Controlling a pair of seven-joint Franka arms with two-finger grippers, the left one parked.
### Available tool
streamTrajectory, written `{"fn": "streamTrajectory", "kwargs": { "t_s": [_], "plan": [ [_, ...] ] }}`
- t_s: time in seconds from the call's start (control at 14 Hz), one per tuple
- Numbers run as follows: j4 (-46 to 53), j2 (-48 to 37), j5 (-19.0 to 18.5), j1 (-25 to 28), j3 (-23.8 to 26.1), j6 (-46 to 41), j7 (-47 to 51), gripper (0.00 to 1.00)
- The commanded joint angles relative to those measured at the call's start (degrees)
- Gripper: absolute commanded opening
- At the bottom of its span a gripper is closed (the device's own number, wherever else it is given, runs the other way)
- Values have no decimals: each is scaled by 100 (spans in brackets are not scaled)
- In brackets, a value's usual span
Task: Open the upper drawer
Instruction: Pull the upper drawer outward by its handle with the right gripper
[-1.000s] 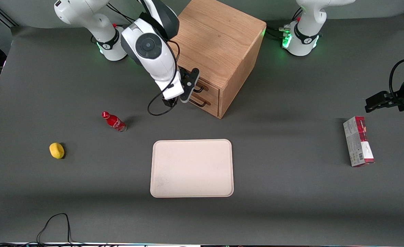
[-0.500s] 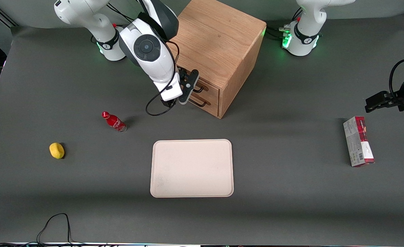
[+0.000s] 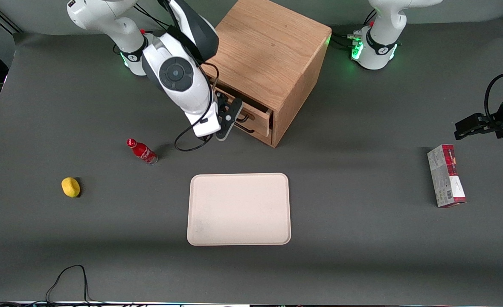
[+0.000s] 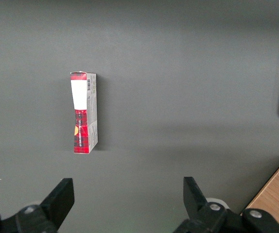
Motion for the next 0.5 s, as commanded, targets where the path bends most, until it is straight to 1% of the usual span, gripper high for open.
{"fn": "streamTrajectory", "kwargs": {
  "t_s": [0.0, 0.21, 0.29, 0.43],
  "plan": [
    [348, 214, 51, -61, -4, -102, 25, 100],
    [375, 249, 42, -184, -12, -111, 52, 100],
    [436, 293, 42, -297, -12, -111, 17, 100],
    [523, 381, -63, -377, -12, -111, -18, 100]
  ]
}}
